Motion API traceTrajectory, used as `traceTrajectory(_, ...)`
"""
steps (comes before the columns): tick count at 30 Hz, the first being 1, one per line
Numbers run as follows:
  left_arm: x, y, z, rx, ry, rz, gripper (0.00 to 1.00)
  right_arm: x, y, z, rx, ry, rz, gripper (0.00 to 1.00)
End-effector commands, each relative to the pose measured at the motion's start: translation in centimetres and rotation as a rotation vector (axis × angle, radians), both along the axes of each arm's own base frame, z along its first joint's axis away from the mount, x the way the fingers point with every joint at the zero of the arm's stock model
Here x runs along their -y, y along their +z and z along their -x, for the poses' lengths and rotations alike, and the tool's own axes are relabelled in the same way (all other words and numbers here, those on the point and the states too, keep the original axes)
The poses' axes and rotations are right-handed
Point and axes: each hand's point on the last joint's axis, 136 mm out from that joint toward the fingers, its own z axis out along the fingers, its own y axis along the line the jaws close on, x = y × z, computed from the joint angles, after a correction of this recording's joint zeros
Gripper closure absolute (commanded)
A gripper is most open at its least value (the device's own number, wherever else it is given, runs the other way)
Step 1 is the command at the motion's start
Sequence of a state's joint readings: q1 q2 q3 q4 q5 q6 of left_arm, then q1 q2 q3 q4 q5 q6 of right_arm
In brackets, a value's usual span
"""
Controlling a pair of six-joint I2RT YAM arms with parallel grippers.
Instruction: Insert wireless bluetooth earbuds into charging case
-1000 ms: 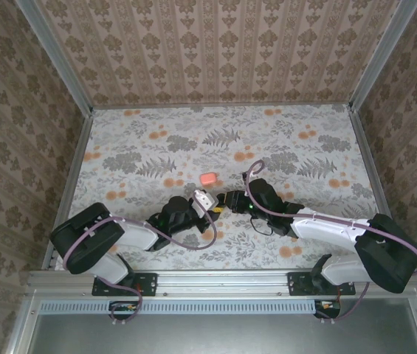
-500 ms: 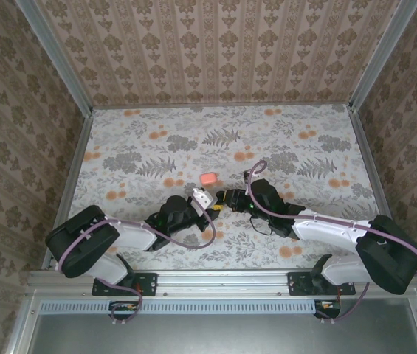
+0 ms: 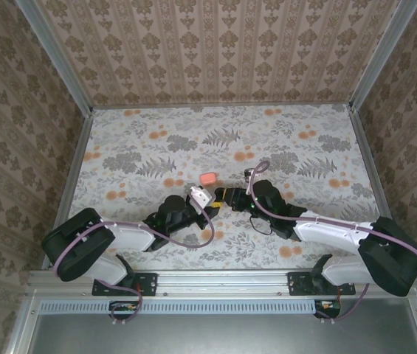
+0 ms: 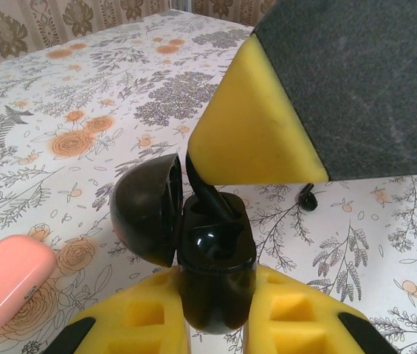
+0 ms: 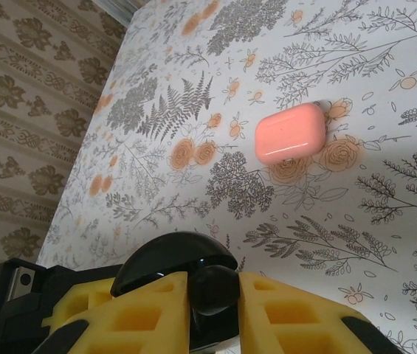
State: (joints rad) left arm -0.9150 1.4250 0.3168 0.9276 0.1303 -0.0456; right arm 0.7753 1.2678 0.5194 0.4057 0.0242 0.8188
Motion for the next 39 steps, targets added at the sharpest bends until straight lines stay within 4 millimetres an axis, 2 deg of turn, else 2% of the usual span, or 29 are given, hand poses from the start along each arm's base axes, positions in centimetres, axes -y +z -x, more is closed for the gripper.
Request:
traceTrajectory(1,0.3,2.8,-0.6,0.059,0.019,0.073,0.87,0.1,0.4,0.6,0.023,0.007,-0.001,0.77)
traceTrajectory(6,0.3,2.4,-0.5,0.054,0.013,0.058,0.87,0.5,2.0,0.5,0.070,-0.006,-0.011,0.77)
traceTrajectory(11,0.5,2.4,-0.5,0.054,0.008,0.059,0.87,0.7,2.6,0.4,0.093,-0.017,-0.014,0.77)
traceTrajectory(23,0.6,3.5,-0.5,0.065,0.008,0.090,0.87,-0.3,2.1,0.3,0.084,0.003,-0.015,0.76)
traceTrajectory(39,0.2,4.7,-0.7,0.089,0.029,0.114,0.87,-0.7,1.1,0.7,0.076,0.021,0.015,0.76)
